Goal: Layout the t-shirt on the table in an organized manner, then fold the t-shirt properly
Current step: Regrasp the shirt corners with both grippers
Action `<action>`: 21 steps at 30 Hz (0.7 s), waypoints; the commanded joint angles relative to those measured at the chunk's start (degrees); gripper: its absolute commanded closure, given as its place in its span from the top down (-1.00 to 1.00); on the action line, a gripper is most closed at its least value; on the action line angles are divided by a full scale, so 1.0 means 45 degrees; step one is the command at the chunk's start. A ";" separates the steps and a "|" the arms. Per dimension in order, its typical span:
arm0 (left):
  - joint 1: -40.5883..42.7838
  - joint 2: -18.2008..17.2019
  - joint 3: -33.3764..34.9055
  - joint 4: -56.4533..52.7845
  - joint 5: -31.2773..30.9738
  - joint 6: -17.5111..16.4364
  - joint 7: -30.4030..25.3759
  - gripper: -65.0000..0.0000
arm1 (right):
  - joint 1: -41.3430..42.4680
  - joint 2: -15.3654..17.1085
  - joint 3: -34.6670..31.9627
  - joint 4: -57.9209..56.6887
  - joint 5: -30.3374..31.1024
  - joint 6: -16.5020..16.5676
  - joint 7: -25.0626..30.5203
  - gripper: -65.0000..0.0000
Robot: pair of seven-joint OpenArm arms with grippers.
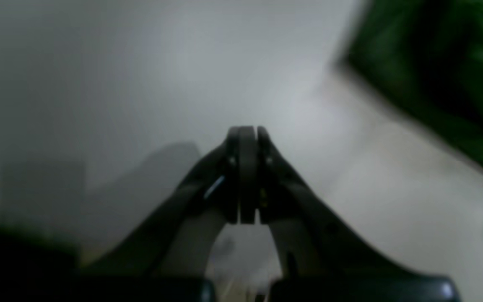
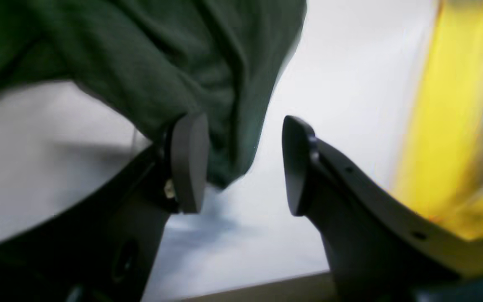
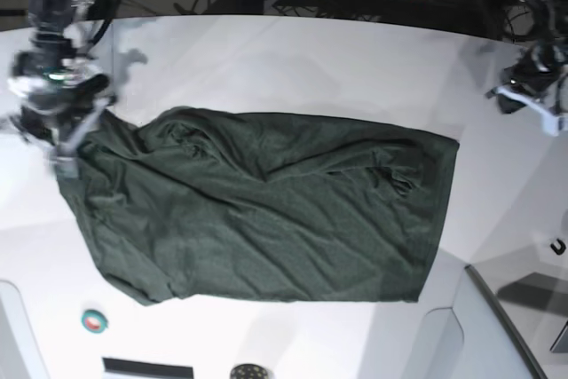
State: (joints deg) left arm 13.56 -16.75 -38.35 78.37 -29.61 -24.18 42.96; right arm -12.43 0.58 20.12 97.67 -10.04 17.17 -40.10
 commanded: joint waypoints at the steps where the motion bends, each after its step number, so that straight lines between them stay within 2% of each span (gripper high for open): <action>1: 0.0044 -0.0077 0.0365 0.0314 -0.0093 -0.0047 -0.0511 -1.00 | 0.0075 0.0155 0.0950 0.0186 0.1050 0.0317 0.0188 -0.16; 2: 0.0024 0.0079 0.0737 0.0431 -0.0093 -0.0047 -0.0746 -1.00 | 0.0075 0.0155 0.1888 0.0147 0.2554 0.0785 0.0109 -0.16; 4: -0.0132 0.0353 0.1225 0.0548 -0.0093 -0.0047 -0.1097 -1.00 | 0.0075 0.0155 0.3412 -0.0068 0.5152 0.1645 -0.0789 -0.16; 6: -0.0523 0.0509 0.1772 0.0490 -0.0093 -0.0047 -0.1605 -1.00 | 0.0251 0.0233 0.4408 -0.0556 0.6774 0.2133 -0.2001 -0.16; 8: -0.0894 0.0529 0.2319 0.0177 -0.0073 -0.0047 -0.2152 -1.00 | 0.0544 0.0487 0.4838 -0.1338 0.7692 0.2505 -0.2841 -0.16; 10: -0.1422 0.0529 0.2827 -0.0272 0.0220 -0.0047 -0.2719 -1.00 | 0.0798 0.0565 0.4857 -0.2197 0.8063 0.2720 -0.3036 -0.16; 14: -0.2340 0.0568 0.3394 -0.1659 0.2056 -0.0047 -0.3657 -1.00 | 0.1130 0.0526 0.4857 -0.3174 0.8122 0.2759 -0.3036 -0.16; 17: -0.2691 0.0802 0.3355 -0.2441 0.3072 -0.0047 -0.4086 -1.00 | 0.1384 0.0545 0.4877 -0.3819 0.8141 0.2759 -0.3016 -0.16; 21: -0.2965 0.0744 0.3355 -0.3652 0.3697 -0.0047 -0.4711 -1.00 | 0.1443 0.0545 0.4877 -0.4268 0.8141 0.2759 -0.3016 -0.16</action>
State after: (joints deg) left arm 0.69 -12.47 -23.05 61.06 -12.84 -24.23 22.92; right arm -6.28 2.22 41.80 77.67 25.76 29.04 -54.22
